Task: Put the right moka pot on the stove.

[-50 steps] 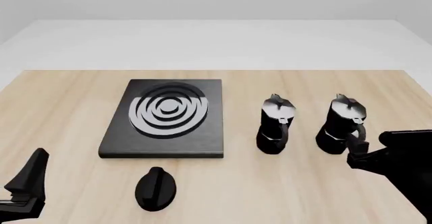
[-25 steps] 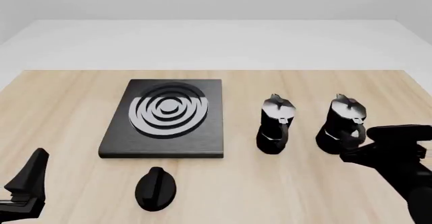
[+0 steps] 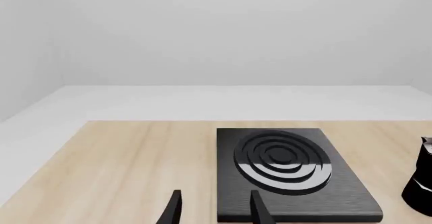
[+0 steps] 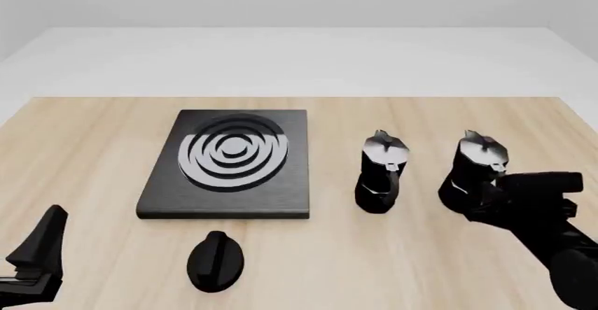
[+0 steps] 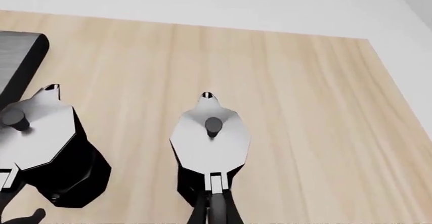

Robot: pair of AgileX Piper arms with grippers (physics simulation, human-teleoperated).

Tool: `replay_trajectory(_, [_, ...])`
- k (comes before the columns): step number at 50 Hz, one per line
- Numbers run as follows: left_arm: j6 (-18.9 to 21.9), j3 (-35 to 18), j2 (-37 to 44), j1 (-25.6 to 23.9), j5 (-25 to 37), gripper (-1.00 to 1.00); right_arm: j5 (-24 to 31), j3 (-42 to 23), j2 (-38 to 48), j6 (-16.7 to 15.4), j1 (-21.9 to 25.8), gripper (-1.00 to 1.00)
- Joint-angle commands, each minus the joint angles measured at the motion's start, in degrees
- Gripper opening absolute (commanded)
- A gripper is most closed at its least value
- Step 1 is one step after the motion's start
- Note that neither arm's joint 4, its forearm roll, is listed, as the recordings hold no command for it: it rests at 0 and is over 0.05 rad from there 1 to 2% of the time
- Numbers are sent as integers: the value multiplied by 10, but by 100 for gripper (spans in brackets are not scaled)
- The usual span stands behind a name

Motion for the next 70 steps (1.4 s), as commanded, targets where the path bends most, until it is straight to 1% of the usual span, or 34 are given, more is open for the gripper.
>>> replay_trajectory(1, [0,0,0,0,0,100,-11,14,-10,2,-6,-100])
replay_trajectory(3, [0,0,0,0,0,100,-18,16,-10,2,-6,-100])
replay_trajectory(4, [0,0,0,0,0,100,-9,20,-39,30,-7,-100])
replay_trajectory(5, [0,0,0,0,0,100,18,16,-71,44,-1,-100])
replay_trajectory(8, [0,0,0,0,0,100,31,11,-80,38,-6,-100])
replay_trajectory(10, [0,0,0,0,0,100,49,7,-101,43,-13,-100])
replay_trajectory(13, [0,0,0,0,0,100,67,-3,-114,36,-12,-100])
replay_trajectory(21, [0,0,0,0,0,100,124,-30,-162,32,-9,-100])
replay_trajectory(24, [0,0,0,0,0,100,135,-35,-172,30,-7,-100])
replay_trajectory(26, [0,0,0,0,0,100,131,-35,-169,28,-5,-100])
replay_trajectory(27, [0,0,0,0,0,100,141,-38,-176,27,-5,-100])
replay_trajectory(34, [0,0,0,0,0,100,142,-42,-176,23,-1,-100])
replay_trajectory(37, [0,0,0,0,0,100,162,-50,-192,23,2,-100])
replay_trajectory(42, [0,0,0,0,0,100,178,-62,-207,21,9,-100])
replay_trajectory(48, [0,0,0,0,0,100,236,-93,-257,19,19,-100])
replay_trajectory(50, [0,0,0,0,0,100,243,-98,-262,19,19,-100])
replay_trajectory(52, [0,0,0,0,0,100,258,-108,-274,20,22,-100])
replay_trajectory(53, [0,0,0,0,0,100,271,-119,-284,27,32,-100])
replay_trajectory(54, [0,0,0,0,0,100,272,-119,-285,27,32,-100])
replay_trajectory(56, [0,0,0,0,0,100,281,-127,-290,44,42,-100])
replay_trajectory(57, [0,0,0,0,0,100,291,-133,-295,46,43,-100])
replay_trajectory(62, [0,0,0,0,0,100,313,-158,-303,48,53,-100])
replay_trajectory(64, [0,0,0,0,0,100,327,-170,-310,54,56,-100])
replay_trajectory(70, [0,0,0,0,0,100,356,-209,-319,48,70,-100])
